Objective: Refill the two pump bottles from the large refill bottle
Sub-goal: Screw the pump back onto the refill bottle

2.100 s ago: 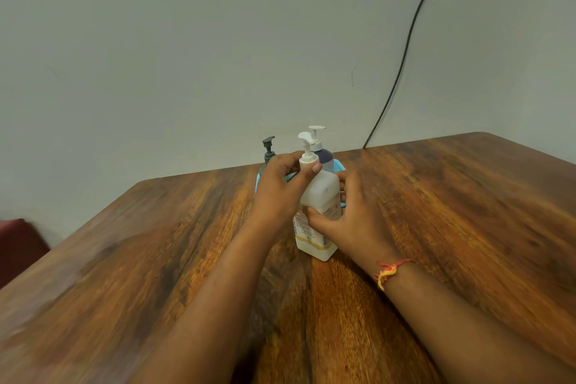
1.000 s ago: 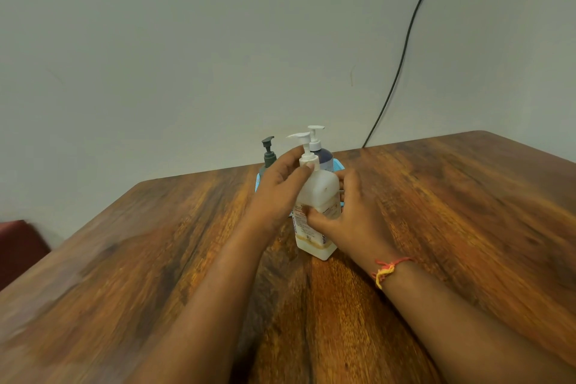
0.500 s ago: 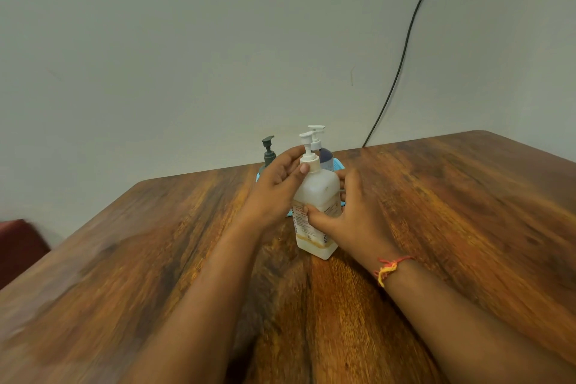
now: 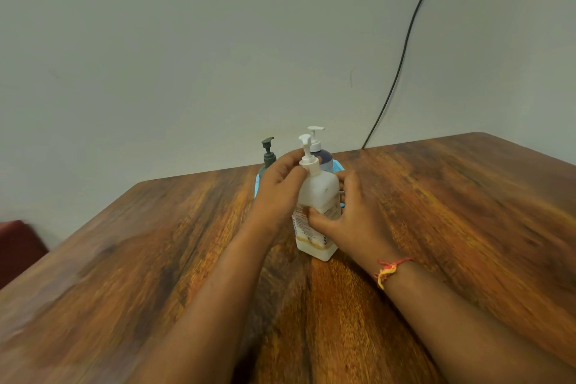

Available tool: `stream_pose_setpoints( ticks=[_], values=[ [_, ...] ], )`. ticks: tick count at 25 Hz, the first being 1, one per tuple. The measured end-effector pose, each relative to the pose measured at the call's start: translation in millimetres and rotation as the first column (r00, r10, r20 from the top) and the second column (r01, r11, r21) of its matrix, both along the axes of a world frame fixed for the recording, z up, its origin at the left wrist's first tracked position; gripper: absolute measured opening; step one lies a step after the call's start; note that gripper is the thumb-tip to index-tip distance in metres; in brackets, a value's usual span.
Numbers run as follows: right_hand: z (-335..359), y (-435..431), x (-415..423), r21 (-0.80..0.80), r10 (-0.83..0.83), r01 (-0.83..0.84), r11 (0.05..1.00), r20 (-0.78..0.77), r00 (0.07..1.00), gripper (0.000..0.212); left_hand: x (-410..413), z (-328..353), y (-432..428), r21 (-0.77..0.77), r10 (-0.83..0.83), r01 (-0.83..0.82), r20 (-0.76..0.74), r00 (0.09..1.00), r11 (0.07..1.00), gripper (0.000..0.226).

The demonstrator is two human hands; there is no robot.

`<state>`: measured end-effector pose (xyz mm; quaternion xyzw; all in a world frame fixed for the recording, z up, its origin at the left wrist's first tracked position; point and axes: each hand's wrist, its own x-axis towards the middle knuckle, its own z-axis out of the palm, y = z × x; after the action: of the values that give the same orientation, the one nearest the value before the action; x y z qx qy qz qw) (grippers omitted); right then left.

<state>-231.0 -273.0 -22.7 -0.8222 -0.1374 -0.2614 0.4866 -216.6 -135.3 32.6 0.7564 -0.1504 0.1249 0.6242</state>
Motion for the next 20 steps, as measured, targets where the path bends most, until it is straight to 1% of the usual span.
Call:
stream_pose_setpoints(
  ticks=[1,2,3,4,5,6,7,8,10,12,14,16,18,20],
  values=[
    [0,0,0,0.002,0.000,0.000,1.000,-0.002,1.000,0.065,-2,1,-3,0.001,0.003,-0.003,0.002,1.000,1.000,0.028],
    [0,1,1,0.007,0.006,-0.006,1.000,-0.004,1.000,0.065,-2,1,-6,-0.002,0.016,-0.016,0.006,1.000,1.000,0.022],
    [-1,1,1,0.012,0.011,-0.011,1.000,-0.005,1.000,0.066,-1,1,-9,0.006,0.050,-0.050,0.017,0.999,0.999,0.032],
    [-1,1,1,0.016,0.015,-0.014,1.000,-0.006,1.000,0.066,1,-1,-11,0.017,0.096,-0.096,0.026,0.995,0.995,0.057],
    [-2,0,1,0.022,0.018,-0.018,1.000,-0.006,1.000,0.066,5,-4,-10,-0.002,0.140,-0.140,0.034,0.990,0.990,0.075],
    [-2,0,1,0.030,0.022,-0.022,0.999,-0.006,1.000,0.066,8,-6,-8,-0.040,0.163,-0.162,0.035,0.986,0.986,0.082],
    [-1,0,1,0.038,0.025,-0.024,0.999,-0.005,1.000,0.065,10,-8,-6,-0.063,0.163,-0.162,0.023,0.986,0.985,0.080],
    [-1,-1,1,0.046,0.027,-0.027,0.999,-0.006,1.000,0.065,10,-8,-4,-0.079,0.126,-0.126,0.004,0.992,0.989,0.074],
    [-1,-2,3,0.056,0.037,-0.036,0.998,-0.017,0.999,0.065,10,-9,2,-0.107,0.019,-0.024,-0.049,0.999,0.994,0.059],
    [-1,-3,4,0.061,0.048,-0.046,0.997,-0.033,0.998,0.065,11,-9,8,-0.115,-0.079,0.071,-0.064,0.995,0.991,0.046],
    [-2,-4,5,0.074,0.057,-0.053,0.996,-0.044,0.997,0.065,11,-8,8,-0.086,-0.085,0.081,-0.048,0.995,0.993,0.041],
    [-4,-5,6,0.088,0.068,-0.064,0.994,-0.050,0.996,0.064,8,-7,3,-0.086,-0.033,0.032,-0.017,0.999,0.996,0.044],
    [-5,-5,5,0.091,0.077,-0.072,0.993,-0.049,0.996,0.064,7,-8,-1,-0.093,0.034,-0.032,0.013,0.999,0.995,0.055],
    [-5,-5,6,0.088,0.080,-0.076,0.993,-0.044,0.996,0.064,9,-9,-1,-0.121,0.080,-0.077,0.012,0.997,0.990,0.063]
  ],
)
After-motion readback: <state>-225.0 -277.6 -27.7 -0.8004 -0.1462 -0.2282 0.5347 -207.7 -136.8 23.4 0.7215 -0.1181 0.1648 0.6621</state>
